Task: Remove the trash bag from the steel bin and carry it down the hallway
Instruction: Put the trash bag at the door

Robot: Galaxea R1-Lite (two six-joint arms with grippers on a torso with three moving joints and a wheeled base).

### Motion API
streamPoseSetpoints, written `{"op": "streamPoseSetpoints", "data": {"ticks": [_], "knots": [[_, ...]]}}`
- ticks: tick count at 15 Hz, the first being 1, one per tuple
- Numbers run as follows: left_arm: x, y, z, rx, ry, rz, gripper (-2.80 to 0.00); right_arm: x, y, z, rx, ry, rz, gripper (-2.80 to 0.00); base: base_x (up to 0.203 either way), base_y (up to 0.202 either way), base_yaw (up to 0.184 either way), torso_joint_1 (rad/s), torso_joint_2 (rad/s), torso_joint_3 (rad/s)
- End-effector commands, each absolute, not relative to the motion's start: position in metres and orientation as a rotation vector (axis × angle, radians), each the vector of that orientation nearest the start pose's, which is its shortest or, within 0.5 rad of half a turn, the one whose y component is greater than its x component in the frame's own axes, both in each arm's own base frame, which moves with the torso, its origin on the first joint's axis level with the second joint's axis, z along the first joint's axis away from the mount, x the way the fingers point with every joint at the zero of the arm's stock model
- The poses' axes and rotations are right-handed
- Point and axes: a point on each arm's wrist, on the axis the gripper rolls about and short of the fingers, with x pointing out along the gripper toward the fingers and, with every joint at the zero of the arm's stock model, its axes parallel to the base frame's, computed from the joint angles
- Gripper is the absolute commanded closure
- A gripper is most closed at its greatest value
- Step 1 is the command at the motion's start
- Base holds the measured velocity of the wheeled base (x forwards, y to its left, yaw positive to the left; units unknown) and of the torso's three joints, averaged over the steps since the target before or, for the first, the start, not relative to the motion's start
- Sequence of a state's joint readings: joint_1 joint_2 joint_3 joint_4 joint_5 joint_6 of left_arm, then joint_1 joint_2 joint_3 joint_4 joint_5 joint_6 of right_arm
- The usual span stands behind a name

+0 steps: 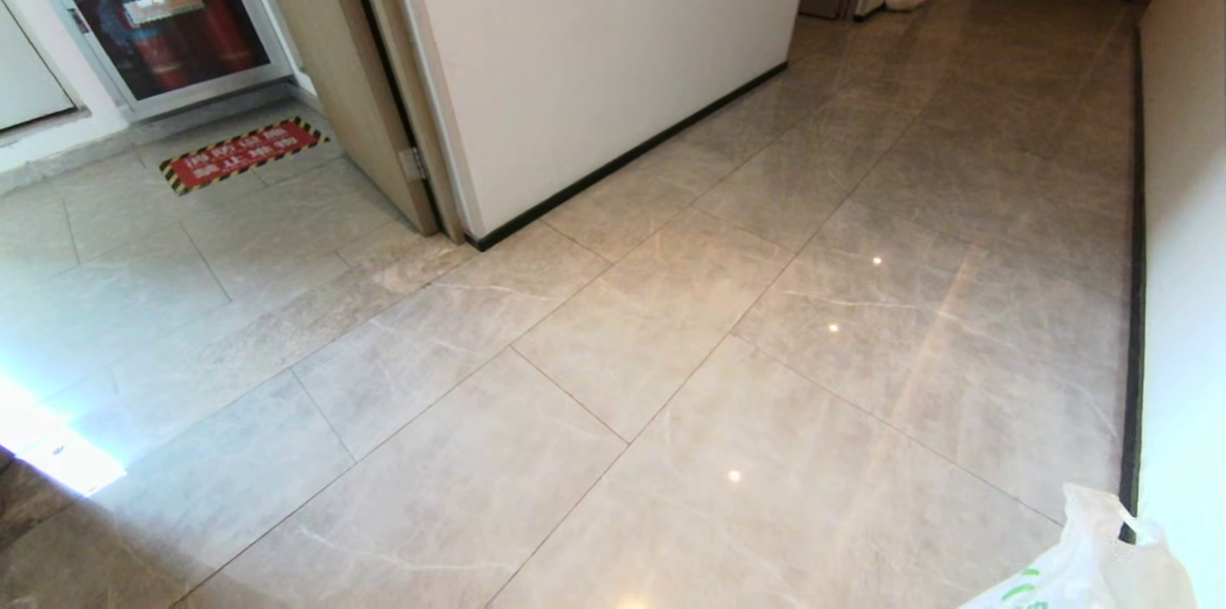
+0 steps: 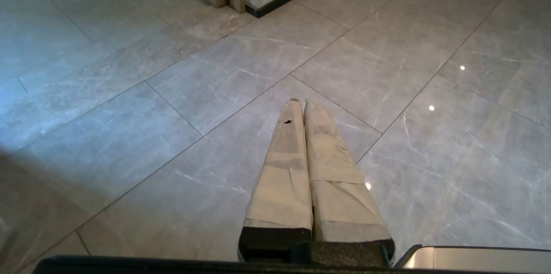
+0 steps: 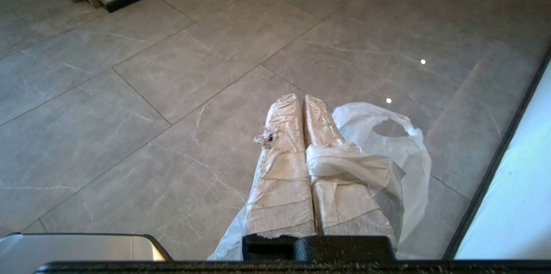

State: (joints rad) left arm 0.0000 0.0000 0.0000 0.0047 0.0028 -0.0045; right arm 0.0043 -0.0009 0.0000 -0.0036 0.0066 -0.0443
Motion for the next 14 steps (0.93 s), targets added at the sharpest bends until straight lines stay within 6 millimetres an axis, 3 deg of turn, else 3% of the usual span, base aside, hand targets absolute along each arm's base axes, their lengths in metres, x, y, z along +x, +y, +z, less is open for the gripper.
{"op": "streamPoseSetpoints", "data": {"ticks": [1,14], "knots": [[-0.0228,0.0001,0.0750,-0.005,0.005,0.003,0.00,-0.0228,0.0001,0.0760,-0.046,-0.005,0.012,0.00,0.000,0.000,0.000,0.007,0.01,-0.194],[-0.0228,0.0001,0.0750,-0.005,0.005,0.003,0.00,-0.0227,0.0000,0.0760,-0.044,-0.003,0.011,0.00,0.000,0.000,0.000,0.001,0.00,-0.191]]}}
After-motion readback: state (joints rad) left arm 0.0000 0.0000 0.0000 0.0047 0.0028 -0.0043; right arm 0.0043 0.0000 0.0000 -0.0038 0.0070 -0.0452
